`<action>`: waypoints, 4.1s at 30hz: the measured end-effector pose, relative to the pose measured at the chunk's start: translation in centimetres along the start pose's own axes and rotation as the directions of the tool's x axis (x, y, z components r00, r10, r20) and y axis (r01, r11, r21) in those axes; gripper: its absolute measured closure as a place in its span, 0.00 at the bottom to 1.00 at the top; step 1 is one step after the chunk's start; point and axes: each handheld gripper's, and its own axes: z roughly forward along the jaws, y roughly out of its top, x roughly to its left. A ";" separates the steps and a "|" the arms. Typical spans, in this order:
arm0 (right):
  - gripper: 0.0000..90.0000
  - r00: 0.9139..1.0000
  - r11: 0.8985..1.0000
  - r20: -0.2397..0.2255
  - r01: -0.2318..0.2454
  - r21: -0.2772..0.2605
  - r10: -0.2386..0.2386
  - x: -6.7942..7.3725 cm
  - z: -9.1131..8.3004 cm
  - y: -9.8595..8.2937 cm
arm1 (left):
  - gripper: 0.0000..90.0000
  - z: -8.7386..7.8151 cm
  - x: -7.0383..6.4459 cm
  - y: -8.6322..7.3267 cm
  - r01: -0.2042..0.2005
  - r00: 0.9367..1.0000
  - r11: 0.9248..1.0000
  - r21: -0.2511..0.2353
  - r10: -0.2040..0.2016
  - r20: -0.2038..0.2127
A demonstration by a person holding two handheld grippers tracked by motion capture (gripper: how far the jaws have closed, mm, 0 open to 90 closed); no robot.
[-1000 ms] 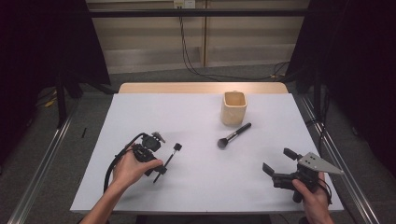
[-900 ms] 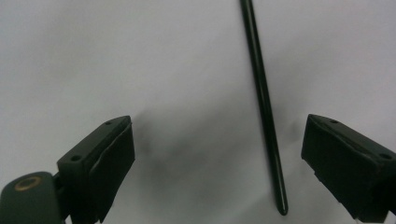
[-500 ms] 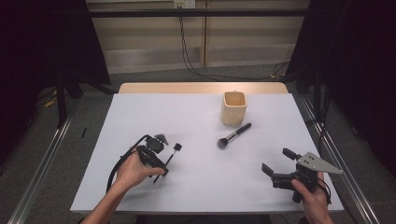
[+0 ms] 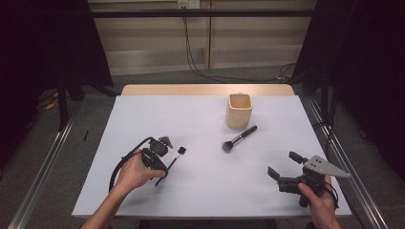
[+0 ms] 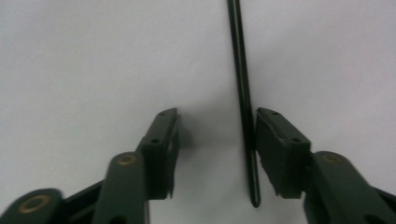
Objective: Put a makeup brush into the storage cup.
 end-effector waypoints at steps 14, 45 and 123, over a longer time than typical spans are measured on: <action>0.00 1.000 1.000 -0.002 0.001 0.003 -0.001 0.0 0.0 0.0 | 0.95 -0.1 0.4 -0.1 0.028 0.998 0.999 0.028 -0.029 0.050; 0.00 1.000 1.000 0.000 -0.004 0.005 0.004 0.0 0.1 -0.1 | 0.95 -0.8 1.6 -2.0 0.132 0.981 0.981 -0.139 -0.109 0.162; 0.00 0.993 1.000 -0.120 0.004 -0.005 -0.005 0.7 1.6 0.7 | 0.95 -2.4 0.6 -7.9 0.138 0.976 0.525 -0.840 0.073 0.206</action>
